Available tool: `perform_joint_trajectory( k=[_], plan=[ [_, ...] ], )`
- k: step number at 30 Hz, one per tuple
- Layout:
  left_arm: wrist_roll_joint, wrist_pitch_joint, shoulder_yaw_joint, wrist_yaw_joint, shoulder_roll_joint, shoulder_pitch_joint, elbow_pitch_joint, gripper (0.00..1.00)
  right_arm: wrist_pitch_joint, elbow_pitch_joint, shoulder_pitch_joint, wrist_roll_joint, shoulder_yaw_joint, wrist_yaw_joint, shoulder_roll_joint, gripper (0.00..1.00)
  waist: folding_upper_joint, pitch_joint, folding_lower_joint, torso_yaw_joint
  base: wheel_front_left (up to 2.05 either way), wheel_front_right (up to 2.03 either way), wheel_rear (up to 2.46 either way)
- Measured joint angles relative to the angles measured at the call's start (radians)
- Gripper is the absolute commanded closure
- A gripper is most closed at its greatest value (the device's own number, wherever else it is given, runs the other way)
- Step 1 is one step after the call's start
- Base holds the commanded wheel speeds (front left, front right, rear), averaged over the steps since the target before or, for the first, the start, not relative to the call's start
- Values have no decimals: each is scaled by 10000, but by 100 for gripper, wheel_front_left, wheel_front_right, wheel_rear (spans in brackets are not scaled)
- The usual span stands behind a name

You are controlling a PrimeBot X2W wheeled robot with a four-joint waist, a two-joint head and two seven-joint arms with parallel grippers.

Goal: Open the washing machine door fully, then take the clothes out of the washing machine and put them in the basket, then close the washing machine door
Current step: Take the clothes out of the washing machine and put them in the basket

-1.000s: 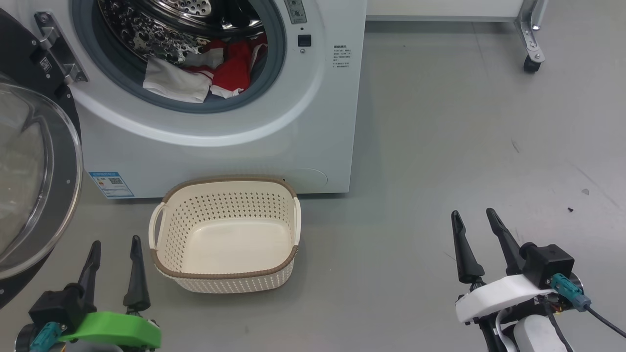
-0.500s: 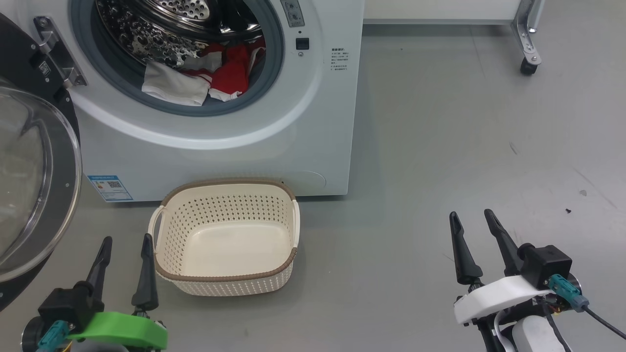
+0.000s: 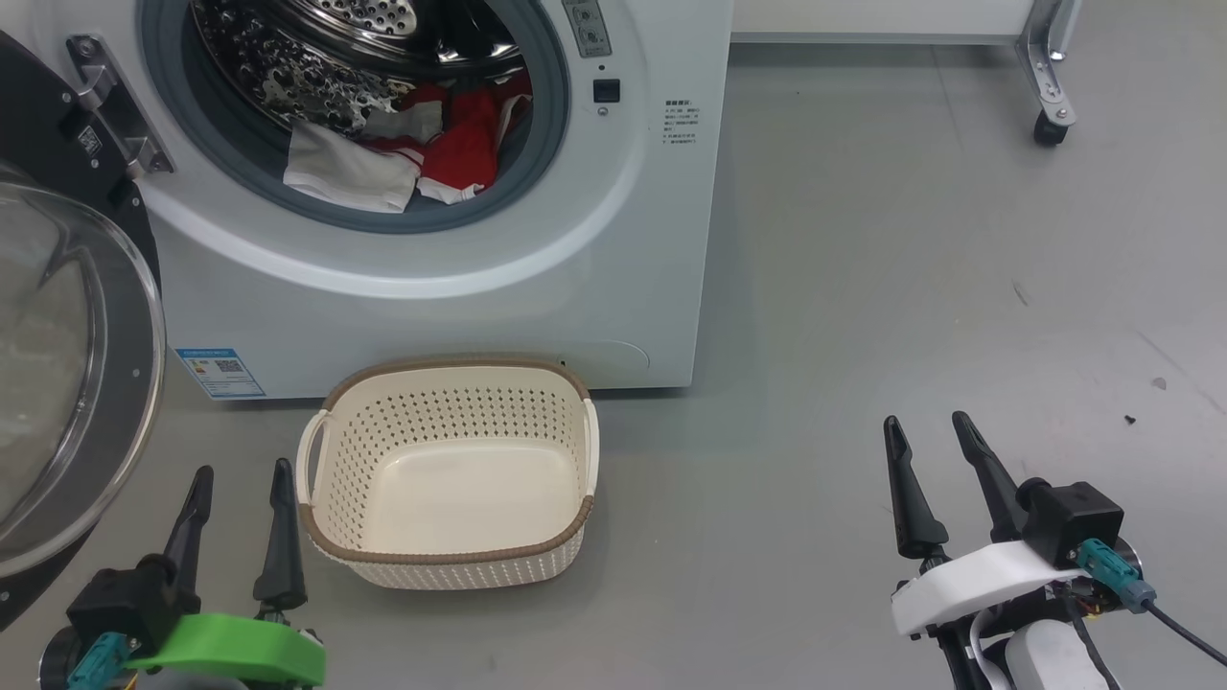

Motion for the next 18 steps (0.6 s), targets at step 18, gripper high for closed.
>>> perform_joint_trajectory(
  k=[18],
  plan=[
    [337,0,-94,-10,107,50,-71,0,2,0,0,0,-61,0,12,0,0,85,0,47,114,-133,19]
  ],
)
